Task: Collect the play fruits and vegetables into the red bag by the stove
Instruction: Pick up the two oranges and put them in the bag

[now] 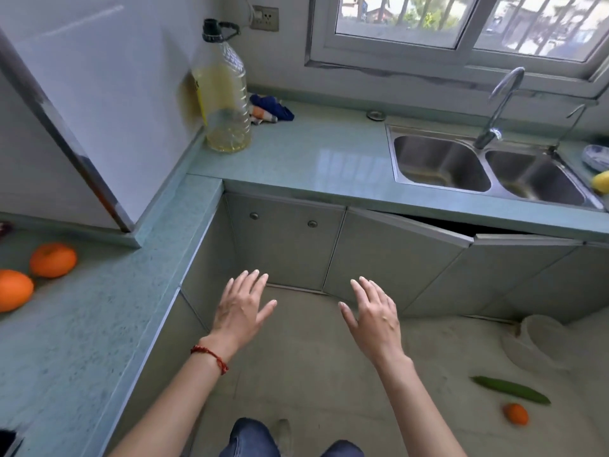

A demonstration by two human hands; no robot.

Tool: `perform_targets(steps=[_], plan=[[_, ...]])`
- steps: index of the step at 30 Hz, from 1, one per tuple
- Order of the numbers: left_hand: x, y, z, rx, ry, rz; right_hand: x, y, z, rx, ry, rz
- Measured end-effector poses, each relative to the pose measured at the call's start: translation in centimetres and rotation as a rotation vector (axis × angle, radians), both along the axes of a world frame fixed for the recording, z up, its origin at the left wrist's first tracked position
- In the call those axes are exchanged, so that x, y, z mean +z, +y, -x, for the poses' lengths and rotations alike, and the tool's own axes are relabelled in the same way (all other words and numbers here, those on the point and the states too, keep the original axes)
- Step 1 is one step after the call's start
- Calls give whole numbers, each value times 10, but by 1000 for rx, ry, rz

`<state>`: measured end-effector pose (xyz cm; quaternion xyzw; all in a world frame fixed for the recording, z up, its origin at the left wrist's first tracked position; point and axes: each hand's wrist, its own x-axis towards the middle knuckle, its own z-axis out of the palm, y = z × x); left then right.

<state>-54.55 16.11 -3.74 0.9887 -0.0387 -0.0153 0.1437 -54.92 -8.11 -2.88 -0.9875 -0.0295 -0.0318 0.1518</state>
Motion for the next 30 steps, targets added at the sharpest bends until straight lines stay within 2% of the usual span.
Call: perform_targets(steps=[13,21,30], plan=[[-9,30,-90,248,24,25,-2,43,-154,255,18,2],[-4,46,-113,564,-10,59,10,90,-252,607,73,65],[-2,55,-77,974,9,55,4,172,-277,1022,92,60]])
